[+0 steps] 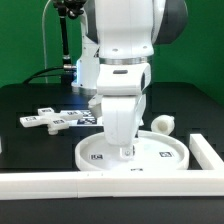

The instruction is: Assemble round table

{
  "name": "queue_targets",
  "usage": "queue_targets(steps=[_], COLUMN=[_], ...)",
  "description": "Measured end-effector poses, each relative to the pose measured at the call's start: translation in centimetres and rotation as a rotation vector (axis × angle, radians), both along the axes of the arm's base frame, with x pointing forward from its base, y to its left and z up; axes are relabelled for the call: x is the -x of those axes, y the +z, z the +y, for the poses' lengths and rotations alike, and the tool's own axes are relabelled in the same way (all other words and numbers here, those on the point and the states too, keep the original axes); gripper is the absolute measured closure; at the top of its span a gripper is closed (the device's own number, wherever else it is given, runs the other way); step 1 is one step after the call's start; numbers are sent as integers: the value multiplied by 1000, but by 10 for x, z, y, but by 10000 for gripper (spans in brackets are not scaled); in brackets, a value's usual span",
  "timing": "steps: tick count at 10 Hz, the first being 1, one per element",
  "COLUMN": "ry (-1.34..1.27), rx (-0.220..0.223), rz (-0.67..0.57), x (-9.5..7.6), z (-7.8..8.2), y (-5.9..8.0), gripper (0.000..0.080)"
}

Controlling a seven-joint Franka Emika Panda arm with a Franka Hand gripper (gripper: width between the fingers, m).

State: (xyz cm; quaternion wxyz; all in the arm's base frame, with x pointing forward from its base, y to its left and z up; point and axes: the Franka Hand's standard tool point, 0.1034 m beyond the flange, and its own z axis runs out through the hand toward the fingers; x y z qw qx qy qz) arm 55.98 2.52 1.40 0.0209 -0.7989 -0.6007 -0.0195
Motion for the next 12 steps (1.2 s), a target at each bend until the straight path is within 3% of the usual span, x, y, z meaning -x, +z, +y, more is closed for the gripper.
queue_targets(steps=[5,6,7,8,9,12], ry=[13,12,12,11,10,-108], rx=[-6,-6,-6,-6,-6,7], rz=[14,14,14,14,14,-17], x=[-6,-6,-6,-6,-6,2], z=[8,8,8,7,7,1], y=[0,0,0,0,1,31], gripper=[392,310,310,202,166,151])
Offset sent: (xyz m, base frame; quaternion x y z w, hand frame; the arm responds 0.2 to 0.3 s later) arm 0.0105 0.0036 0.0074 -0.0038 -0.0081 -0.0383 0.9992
